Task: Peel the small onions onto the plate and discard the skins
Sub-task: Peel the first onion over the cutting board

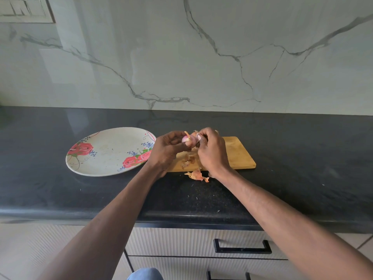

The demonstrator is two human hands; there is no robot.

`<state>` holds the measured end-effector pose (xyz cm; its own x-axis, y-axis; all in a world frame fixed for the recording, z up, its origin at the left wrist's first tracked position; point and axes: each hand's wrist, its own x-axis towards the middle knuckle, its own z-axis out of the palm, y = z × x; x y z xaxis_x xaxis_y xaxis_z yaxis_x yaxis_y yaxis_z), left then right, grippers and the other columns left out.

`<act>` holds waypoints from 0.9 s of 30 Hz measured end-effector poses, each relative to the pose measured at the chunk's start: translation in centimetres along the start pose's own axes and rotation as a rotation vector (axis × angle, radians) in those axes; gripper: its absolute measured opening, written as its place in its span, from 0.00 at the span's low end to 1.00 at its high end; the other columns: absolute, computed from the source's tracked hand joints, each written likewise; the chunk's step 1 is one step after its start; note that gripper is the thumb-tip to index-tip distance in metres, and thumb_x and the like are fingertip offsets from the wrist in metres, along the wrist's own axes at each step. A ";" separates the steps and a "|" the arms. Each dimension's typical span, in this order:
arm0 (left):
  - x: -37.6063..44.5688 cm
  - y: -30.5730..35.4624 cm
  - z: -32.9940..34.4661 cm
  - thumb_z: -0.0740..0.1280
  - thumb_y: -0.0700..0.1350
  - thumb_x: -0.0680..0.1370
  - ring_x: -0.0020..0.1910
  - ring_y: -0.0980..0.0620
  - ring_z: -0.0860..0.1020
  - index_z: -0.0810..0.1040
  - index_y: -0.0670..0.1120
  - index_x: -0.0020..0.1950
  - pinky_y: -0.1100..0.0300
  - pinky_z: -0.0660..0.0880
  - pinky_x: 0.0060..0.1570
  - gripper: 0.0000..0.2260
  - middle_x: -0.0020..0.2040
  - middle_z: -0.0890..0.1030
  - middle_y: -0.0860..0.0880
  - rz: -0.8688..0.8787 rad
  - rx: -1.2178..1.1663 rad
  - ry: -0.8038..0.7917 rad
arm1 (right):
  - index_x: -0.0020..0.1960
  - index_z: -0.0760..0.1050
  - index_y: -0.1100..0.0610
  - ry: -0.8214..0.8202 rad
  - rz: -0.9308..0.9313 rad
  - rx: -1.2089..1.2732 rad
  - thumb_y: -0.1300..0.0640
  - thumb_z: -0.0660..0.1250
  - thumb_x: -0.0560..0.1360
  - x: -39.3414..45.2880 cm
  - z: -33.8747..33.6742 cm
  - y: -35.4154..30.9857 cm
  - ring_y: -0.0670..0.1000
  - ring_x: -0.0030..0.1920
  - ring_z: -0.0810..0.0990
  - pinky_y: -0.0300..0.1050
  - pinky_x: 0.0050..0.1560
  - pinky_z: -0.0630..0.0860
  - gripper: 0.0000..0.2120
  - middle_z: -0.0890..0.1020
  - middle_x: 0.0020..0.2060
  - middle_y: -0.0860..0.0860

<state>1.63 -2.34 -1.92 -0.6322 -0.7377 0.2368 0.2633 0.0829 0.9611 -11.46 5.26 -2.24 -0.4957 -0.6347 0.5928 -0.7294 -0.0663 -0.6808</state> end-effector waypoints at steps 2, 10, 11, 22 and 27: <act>-0.1 0.2 0.1 0.74 0.36 0.74 0.52 0.45 0.84 0.80 0.39 0.58 0.52 0.80 0.57 0.13 0.53 0.85 0.40 -0.002 -0.013 -0.005 | 0.50 0.75 0.58 0.005 0.048 0.047 0.64 0.63 0.81 0.1 -0.2 -0.1 0.51 0.50 0.77 0.32 0.38 0.73 0.04 0.79 0.49 0.54; -0.5 0.5 0.3 0.72 0.39 0.75 0.55 0.42 0.84 0.79 0.37 0.60 0.49 0.79 0.60 0.14 0.56 0.85 0.39 -0.023 -0.064 -0.038 | 0.52 0.74 0.59 -0.041 0.266 0.269 0.62 0.59 0.84 0.6 -0.5 -0.5 0.43 0.34 0.79 0.36 0.31 0.75 0.06 0.80 0.47 0.56; -0.5 0.5 0.3 0.72 0.40 0.75 0.55 0.41 0.84 0.79 0.37 0.60 0.49 0.79 0.60 0.15 0.56 0.84 0.39 -0.029 -0.074 -0.032 | 0.51 0.74 0.60 -0.051 0.283 0.314 0.62 0.59 0.84 0.6 -0.6 -0.7 0.41 0.30 0.78 0.36 0.29 0.74 0.06 0.80 0.45 0.57; -0.2 1.2 0.3 0.63 0.35 0.82 0.51 0.44 0.84 0.79 0.37 0.56 0.66 0.79 0.39 0.07 0.53 0.83 0.39 -0.073 -0.263 0.059 | 0.48 0.77 0.56 -0.053 0.169 0.225 0.62 0.66 0.79 0.2 -1.4 -0.9 0.46 0.36 0.80 0.39 0.35 0.75 0.03 0.83 0.38 0.50; 0.1 1.3 0.0 0.64 0.33 0.80 0.49 0.45 0.84 0.79 0.38 0.56 0.59 0.82 0.50 0.07 0.50 0.84 0.42 -0.060 -0.329 0.120 | 0.35 0.82 0.59 -0.031 -0.074 0.059 0.63 0.69 0.75 -0.3 -1.2 -0.6 0.44 0.39 0.82 0.43 0.59 0.74 0.11 0.84 0.33 0.46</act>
<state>1.86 -2.29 -0.66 -0.5686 -0.8098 0.1445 0.4611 -0.1684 0.8712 -11.47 6.43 -1.46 -0.4260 -0.6499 0.6295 -0.7342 -0.1582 -0.6602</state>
